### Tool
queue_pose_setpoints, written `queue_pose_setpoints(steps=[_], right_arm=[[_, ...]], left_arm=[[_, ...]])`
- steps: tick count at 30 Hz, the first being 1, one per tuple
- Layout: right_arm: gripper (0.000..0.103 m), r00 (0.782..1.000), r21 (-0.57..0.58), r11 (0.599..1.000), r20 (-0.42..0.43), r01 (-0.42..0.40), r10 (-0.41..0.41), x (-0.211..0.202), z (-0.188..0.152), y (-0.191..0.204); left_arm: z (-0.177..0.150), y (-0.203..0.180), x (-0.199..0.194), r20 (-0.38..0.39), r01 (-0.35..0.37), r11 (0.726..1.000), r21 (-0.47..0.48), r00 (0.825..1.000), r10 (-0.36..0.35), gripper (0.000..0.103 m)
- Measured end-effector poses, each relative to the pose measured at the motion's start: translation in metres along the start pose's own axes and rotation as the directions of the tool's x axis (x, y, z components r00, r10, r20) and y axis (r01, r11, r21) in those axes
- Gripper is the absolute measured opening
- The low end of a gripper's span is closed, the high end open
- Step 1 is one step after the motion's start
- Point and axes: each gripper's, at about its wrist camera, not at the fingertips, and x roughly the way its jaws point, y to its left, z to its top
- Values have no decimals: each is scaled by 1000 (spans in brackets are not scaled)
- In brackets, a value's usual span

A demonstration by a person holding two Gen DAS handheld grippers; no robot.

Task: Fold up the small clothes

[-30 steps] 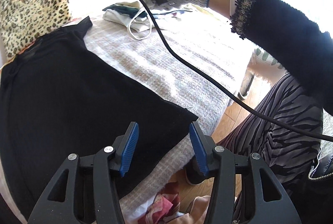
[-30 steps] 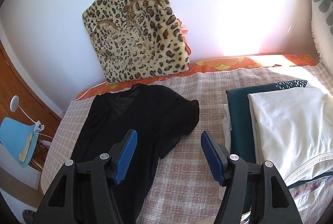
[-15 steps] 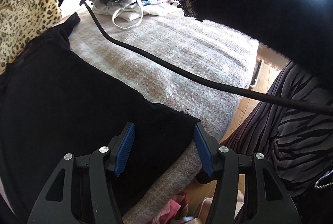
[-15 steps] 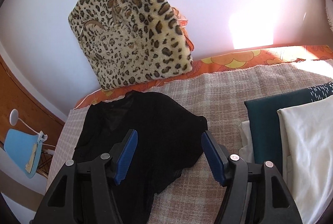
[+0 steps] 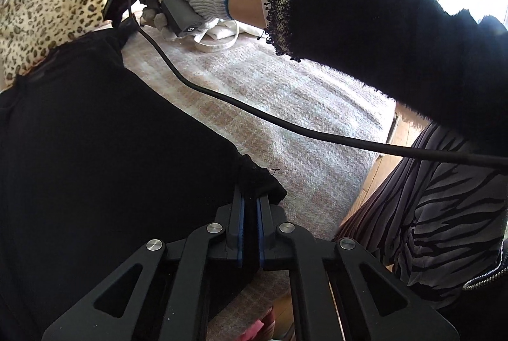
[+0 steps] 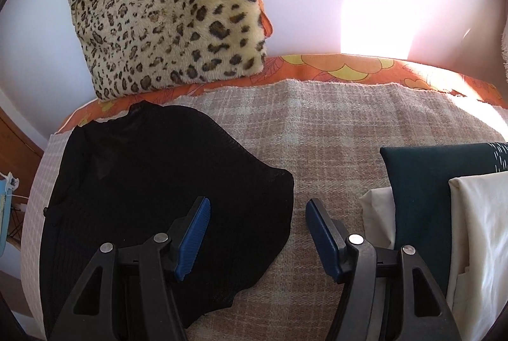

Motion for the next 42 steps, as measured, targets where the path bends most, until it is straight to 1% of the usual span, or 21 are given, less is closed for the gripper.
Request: queue_pose_setpoints(steps=[1, 2, 3, 4, 5, 6, 8, 12, 16, 21, 23, 25, 28, 31, 35, 42], right_arm=[[50, 1000, -10, 1000, -4, 14, -14, 3, -1, 2], [42, 999, -24, 999, 6, 37, -37, 4, -3, 5], [29, 999, -37, 998, 14, 53, -53, 4, -3, 8], [22, 998, -45, 998, 17, 53, -53, 4, -3, 9], [5, 999, -42, 998, 22, 39, -38, 4, -2, 9], [1, 999, -29, 999, 26, 18, -17, 2, -1, 7], [0, 999, -5, 1000, 45, 2, -2, -2, 1, 5], [0, 996, -9, 1000, 93, -11, 12, -17, 9, 8], [0, 992, 5, 999, 124, -33, 32, -27, 17, 14], [0, 989, 5, 998, 138, -60, 58, -33, 22, 20], [0, 988, 10, 998, 139, -68, 66, -33, 23, 21], [0, 987, 34, 995, 135, -92, 86, -31, 24, 20], [0, 986, 37, 995, 140, -91, 85, -31, 25, 22], [0, 985, 39, 994, 146, -100, 93, -34, 27, 28], [0, 981, 16, 993, 161, -114, 110, -41, 33, 49], [0, 985, -99, 993, 148, -71, 85, -49, 49, 111]], left_arm=[[0, 1, 0, 5, 4, 1000, -8, 1000, -4, 4], [-1, 2, -1, 10, 9, 1000, -18, 1000, -9, 4], [-1, 4, -2, 15, 17, 999, -31, 1000, -16, 3], [-2, 6, -3, 20, 23, 999, -47, 1000, -23, 3], [-2, 8, -5, 25, 30, 998, -63, 999, -28, 3], [-3, 10, -7, 33, 35, 996, -79, 999, -33, 3], [-4, 15, -14, 56, 46, 993, -106, 998, -40, 3], [-6, 22, -25, 94, 46, 988, -146, 995, -32, 3], [-13, 28, -27, 99, 48, 983, -176, 995, -31, 3], [-18, 35, -32, 109, 50, 975, -214, 994, -27, 3], [-17, 36, -33, 118, 62, 971, -232, 992, -35, 3], [-20, 36, -37, 133, 68, 968, -241, 990, -36, 3], [-24, 38, -45, 161, 71, 964, -256, 987, -30, 3], [-29, 48, -52, 188, 86, 950, -302, 982, -29, 2], [-44, 55, -61, 210, 95, 934, -344, 977, -22, 2], [-68, 68, -77, 233, 100, 906, -411, 972, -2, 2]])
